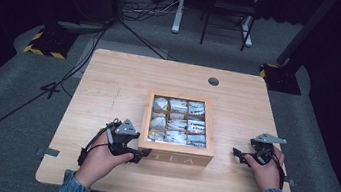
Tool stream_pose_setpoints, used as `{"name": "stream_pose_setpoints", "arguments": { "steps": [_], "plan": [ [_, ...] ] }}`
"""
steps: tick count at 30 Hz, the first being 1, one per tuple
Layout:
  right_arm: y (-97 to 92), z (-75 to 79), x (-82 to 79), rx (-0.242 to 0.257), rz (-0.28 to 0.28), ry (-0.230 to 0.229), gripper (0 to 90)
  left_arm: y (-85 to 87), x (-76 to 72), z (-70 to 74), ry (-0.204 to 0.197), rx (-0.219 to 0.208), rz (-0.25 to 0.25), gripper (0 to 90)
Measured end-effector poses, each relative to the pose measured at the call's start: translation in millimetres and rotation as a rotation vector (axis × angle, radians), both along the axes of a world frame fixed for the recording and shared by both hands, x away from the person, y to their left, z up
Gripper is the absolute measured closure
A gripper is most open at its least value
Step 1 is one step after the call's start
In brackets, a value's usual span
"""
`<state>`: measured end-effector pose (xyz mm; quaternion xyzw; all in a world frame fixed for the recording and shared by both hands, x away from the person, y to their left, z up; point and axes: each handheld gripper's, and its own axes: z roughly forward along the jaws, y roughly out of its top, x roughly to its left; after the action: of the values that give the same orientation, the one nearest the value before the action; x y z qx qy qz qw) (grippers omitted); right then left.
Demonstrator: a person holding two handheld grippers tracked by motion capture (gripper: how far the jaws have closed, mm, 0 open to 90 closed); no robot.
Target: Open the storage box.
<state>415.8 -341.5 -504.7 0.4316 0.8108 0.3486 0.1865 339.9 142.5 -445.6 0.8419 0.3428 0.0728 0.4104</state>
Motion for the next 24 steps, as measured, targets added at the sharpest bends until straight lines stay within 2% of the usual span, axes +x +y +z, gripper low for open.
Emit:
{"name": "stream_pose_setpoints", "arguments": {
  "steps": [5, 14, 15, 17, 24],
  "plan": [
    [0.0, 0.0, 0.0, 0.0, 0.0, 0.0, 9.1, -0.2, -1.1, 1.5, -0.006, 0.024, -0.012, 30.2],
    [0.0, 0.0, 0.0, 0.0, 0.0, 0.0, 9.1, -1.0, -3.6, 3.7, -0.049, 0.099, -0.037, 35.4],
    [0.0, 0.0, 0.0, 0.0, 0.0, 0.0, 9.1, -1.4, -4.3, 3.8, -0.066, 0.12, -0.041, 36.4],
    [0.0, 0.0, 0.1, 0.0, 0.0, 0.0, 9.1, -1.9, -4.7, 4.5, -0.069, 0.13, -0.04, 39.6],
    [-0.1, 0.0, 0.1, 0.001, 0.001, 0.0, 9.1, -1.8, -5.4, 8.3, -0.044, 0.102, -0.022, 42.5]
  ]
}}
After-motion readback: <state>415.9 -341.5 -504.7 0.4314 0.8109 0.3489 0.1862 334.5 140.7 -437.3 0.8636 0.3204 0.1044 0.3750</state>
